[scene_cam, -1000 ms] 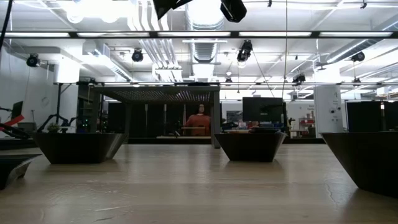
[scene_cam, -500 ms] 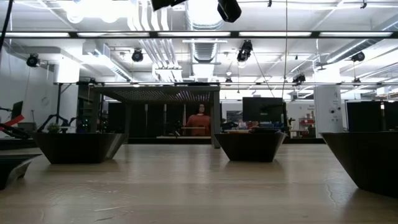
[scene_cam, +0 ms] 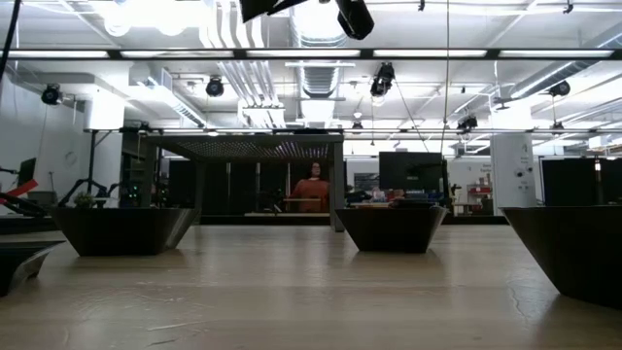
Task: Pick & Place Mini shaped plates
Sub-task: Stack the drop-shaped plate on the other drop plate on the shelf
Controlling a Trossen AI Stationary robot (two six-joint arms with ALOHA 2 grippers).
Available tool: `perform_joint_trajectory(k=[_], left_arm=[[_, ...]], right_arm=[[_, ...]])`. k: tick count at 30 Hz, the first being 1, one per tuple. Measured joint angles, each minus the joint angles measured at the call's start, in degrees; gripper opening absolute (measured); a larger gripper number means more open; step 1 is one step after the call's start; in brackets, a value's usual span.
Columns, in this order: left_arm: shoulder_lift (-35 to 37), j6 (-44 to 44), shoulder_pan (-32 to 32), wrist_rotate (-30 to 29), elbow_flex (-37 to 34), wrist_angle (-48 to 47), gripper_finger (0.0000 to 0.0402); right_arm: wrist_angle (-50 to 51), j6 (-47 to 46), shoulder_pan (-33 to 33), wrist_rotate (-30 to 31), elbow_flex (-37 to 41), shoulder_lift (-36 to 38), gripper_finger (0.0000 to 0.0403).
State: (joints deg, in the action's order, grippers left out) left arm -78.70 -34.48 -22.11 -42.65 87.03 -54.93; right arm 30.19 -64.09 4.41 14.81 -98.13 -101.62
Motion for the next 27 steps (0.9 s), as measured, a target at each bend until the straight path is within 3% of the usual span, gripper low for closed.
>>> perform_joint_trajectory(k=[13, 19, 27], left_arm=[[7.50, 20.90, 0.23, 4.03, -0.01, 1.41, 0.0131], [12.10, 28.49, 1.65, 11.99, -0.05, 3.50, 0.0131], [17.03, 32.25, 4.17, 22.77, -0.26, 10.83, 0.0131]], right_arm=[[-1.43, 4.77, -7.19, 0.15, 0.00, 0.02, 0.0008], [-1.79, 6.09, -10.61, 0.09, 0.00, -0.57, 0.0008], [-1.72, 8.47, -15.44, -0.78, 0.88, -0.90, 0.0008]])
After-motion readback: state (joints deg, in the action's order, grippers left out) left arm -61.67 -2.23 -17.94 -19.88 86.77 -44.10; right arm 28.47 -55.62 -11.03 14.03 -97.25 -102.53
